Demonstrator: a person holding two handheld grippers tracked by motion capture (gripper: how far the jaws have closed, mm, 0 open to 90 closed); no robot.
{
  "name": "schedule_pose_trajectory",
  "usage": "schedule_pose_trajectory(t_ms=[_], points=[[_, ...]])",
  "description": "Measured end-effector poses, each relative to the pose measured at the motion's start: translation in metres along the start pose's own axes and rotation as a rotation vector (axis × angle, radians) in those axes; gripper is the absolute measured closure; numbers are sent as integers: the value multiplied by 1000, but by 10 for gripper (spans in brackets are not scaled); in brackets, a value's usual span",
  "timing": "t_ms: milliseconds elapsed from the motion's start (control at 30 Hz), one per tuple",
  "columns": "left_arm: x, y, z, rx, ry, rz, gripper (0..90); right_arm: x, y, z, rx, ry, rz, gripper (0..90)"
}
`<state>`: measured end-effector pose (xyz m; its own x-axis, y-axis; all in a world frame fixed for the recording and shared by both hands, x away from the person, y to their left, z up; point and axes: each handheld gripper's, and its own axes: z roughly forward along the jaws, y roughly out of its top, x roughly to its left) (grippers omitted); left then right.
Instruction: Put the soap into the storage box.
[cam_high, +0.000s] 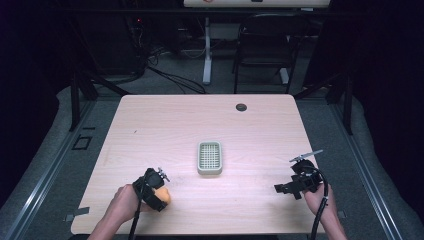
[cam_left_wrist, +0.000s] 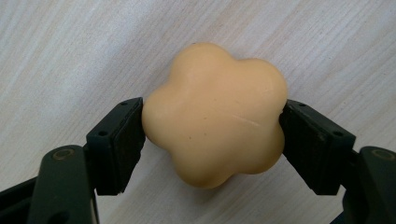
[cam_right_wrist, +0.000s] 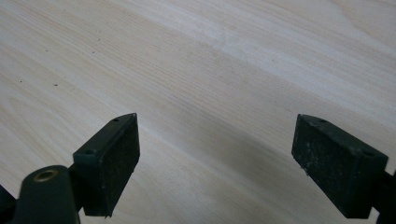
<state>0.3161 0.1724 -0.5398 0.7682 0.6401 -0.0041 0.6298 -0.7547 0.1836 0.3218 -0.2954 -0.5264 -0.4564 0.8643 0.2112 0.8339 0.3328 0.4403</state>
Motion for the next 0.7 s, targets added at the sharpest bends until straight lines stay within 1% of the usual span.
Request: schedule_pose_trajectory(t_ms=[267,500,700], points=[[1,-1,1,-2,-5,2,260,1,0,-1,-4,-2,-6,150],[0,-1,0,-7,-1,6,264,2,1,-1,-4,-1,-9,150],[-1,-1,-1,-20,-16,11,265,2,1,-1,-3,2,-11,150]])
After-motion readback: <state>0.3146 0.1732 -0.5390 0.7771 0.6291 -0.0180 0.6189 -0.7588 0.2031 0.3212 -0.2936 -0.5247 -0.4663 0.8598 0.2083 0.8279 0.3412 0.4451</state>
